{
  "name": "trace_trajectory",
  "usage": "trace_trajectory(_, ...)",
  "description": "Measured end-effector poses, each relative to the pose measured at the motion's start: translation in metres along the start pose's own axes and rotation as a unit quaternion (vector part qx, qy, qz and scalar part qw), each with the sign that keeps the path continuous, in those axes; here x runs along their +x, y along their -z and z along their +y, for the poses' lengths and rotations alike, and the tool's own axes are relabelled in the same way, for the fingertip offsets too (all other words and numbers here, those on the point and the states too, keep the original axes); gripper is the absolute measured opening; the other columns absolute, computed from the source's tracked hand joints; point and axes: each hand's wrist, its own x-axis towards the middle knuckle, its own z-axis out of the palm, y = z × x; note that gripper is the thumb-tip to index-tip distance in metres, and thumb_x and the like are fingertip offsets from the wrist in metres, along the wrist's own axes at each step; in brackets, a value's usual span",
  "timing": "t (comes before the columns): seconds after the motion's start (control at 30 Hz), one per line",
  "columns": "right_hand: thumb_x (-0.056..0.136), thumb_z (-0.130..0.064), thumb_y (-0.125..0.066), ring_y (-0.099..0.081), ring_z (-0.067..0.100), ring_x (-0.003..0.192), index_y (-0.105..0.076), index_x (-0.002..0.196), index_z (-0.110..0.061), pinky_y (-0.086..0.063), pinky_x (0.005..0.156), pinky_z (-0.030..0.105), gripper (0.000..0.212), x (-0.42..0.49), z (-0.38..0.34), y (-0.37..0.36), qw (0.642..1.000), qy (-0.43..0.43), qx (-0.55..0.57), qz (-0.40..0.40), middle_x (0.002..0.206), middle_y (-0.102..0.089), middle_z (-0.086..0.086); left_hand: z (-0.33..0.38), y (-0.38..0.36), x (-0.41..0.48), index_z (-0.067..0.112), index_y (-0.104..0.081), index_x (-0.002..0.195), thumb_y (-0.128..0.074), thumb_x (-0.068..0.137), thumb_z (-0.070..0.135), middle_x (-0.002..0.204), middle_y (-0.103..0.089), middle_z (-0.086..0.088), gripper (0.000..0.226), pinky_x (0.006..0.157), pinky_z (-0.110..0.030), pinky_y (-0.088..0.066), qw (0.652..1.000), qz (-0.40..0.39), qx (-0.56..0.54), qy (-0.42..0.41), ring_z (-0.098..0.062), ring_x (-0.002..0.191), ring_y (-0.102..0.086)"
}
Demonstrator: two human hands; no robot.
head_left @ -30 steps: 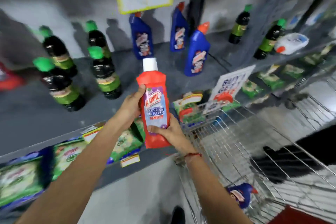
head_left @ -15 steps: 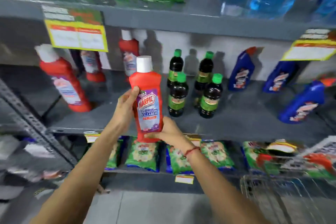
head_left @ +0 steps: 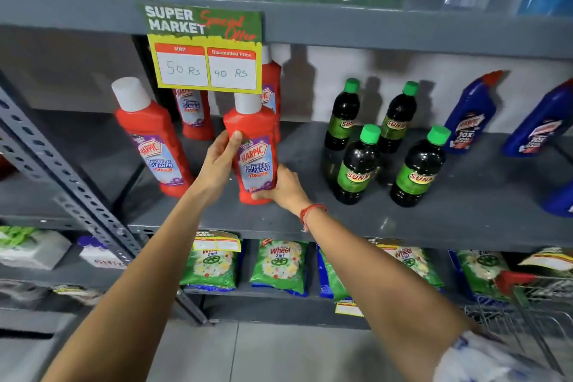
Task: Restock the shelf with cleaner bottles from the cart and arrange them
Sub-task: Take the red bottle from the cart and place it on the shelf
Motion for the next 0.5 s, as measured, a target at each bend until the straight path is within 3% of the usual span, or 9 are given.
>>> trace_trajectory(0.07,0.054,-0.017,-0.086,-0.062,0.025,0.108,-0.053,0.118,-0.009,-0.048,0.092,0.031,0.072,0.008,0.002,-0.002,1.000,-0.005,0.000,-0.004,0.117,-0.066,0.012,-0.002,-0.001,0.004,0.031,-0.058,0.100,-0.042,0.094,0.033,0.091,-0.072,0.015,0.017,0.078,-0.023,-0.056,1.000,0.000,-0.009,0.004,-0.003,0.088,-0.068)
trace_trajectory(0.2,0.055,-0.016,-0.085,-0.060,0.027,0.111,-0.049,0.121,-0.010,-0.048,0.099,0.041,0.076,0.015,0.010,-0.003,1.000,-0.012,-0.004,-0.014,0.121,-0.064,0.012,-0.006,0.000,0.003,0.030,-0.060,0.099,-0.045,0.093,0.034,0.093,-0.072,0.012,0.016,0.080,-0.028,-0.056,1.000,-0.012,-0.024,0.005,-0.009,0.092,-0.067)
trace_trajectory(0.3,0.063,-0.012,-0.081,-0.057,0.029,0.114,-0.046,0.121,-0.007,-0.046,0.100,0.042,0.068,0.006,0.020,0.003,1.000,-0.016,-0.013,-0.016,0.123,-0.061,0.015,-0.013,-0.001,-0.006,0.026,-0.061,0.099,-0.052,0.089,0.038,0.093,-0.070,0.007,0.018,0.074,-0.027,-0.052,1.000,0.012,-0.019,0.011,-0.010,0.084,-0.064)
trace_trajectory(0.37,0.067,-0.011,-0.078,-0.059,0.028,0.106,-0.049,0.118,-0.005,-0.048,0.096,0.043,0.059,-0.009,0.028,0.012,1.000,-0.017,-0.011,0.020,0.117,-0.063,0.017,-0.022,-0.004,-0.015,0.026,-0.062,0.099,-0.058,0.083,0.039,0.093,-0.066,0.007,0.020,0.070,-0.021,-0.047,0.996,0.069,-0.039,0.026,-0.007,0.080,-0.060)
trace_trajectory(0.43,0.071,-0.012,-0.075,-0.060,0.023,0.092,-0.053,0.113,-0.003,-0.052,0.089,0.042,0.048,-0.032,0.039,0.026,0.998,-0.008,0.011,0.068,0.109,-0.064,0.019,-0.033,-0.013,-0.030,0.025,-0.060,0.100,-0.062,0.081,0.035,0.095,-0.062,0.006,0.021,0.071,-0.020,-0.044,0.979,0.184,-0.066,0.054,-0.008,0.085,-0.058)
trace_trajectory(0.5,0.074,-0.011,-0.072,-0.060,0.019,0.084,-0.059,0.106,-0.003,-0.053,0.083,0.031,0.036,-0.061,0.053,0.046,0.993,-0.003,0.038,0.108,0.103,-0.067,0.017,-0.043,-0.030,-0.051,0.023,-0.059,0.092,-0.059,0.083,0.027,0.084,-0.059,0.005,0.010,0.062,-0.016,-0.042,0.947,0.293,-0.105,0.078,-0.005,0.074,-0.057)
